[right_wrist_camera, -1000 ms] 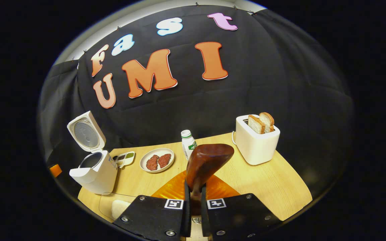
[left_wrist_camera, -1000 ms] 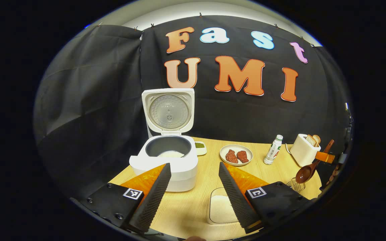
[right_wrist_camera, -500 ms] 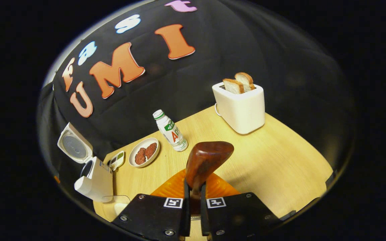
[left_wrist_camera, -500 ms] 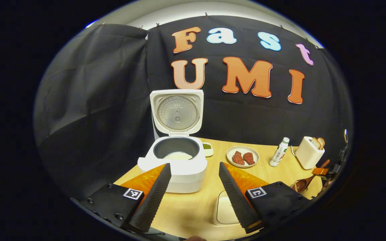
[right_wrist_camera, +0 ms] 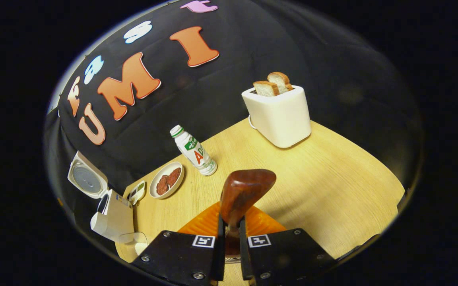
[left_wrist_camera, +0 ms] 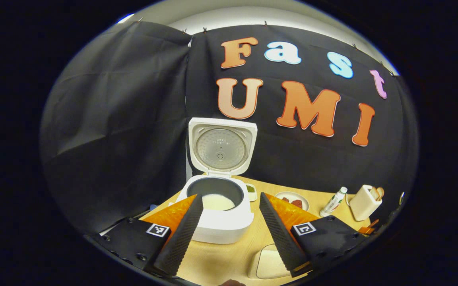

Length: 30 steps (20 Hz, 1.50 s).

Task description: Close the left gripper, press the button to open the rice cooker; take a wooden spoon from the chopstick holder with the right hand, scoop a spoonful of rice and pour it into the rice cooker, then put the wooden spoon back into the chopstick holder.

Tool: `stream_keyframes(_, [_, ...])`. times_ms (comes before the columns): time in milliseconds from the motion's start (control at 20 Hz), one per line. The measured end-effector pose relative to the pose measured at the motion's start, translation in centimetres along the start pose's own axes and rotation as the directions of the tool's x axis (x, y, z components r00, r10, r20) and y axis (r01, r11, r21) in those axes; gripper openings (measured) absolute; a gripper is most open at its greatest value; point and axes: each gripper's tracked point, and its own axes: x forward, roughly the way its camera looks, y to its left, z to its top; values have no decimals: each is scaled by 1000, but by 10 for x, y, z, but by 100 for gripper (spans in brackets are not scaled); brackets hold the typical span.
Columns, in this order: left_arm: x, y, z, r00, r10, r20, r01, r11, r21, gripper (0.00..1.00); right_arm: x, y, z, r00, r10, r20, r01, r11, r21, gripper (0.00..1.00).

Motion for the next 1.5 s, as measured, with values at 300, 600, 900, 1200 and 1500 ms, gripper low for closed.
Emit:
stream_keyframes(300, [50, 11, 73, 999, -27, 37, 27, 1000, 10, 97, -11, -10, -6, 995, -47, -86, 47, 999, -5, 27])
stream_keyframes(600, [117, 14, 134, 994, 33, 106, -50, 984, 170, 97, -46, -11, 25, 994, -107, 11, 108, 988, -111, 81])
stream_keyframes(900, [191, 10, 183, 983, 10, 184, -50, 975, 217, 97, -103, 3, 63, 980, -142, 139, 166, 969, -184, 89])
stream_keyframes(1200, [269, 30, 181, 996, 19, 82, -30, 992, 127, 100, -153, 25, 84, 962, -155, 225, 200, 960, -196, 90])
stream_keyframes(1500, [318, 31, 168, 998, 55, 13, -56, 979, 197, 100, -178, 46, 92, 954, -132, 269, 196, 955, -224, 90])
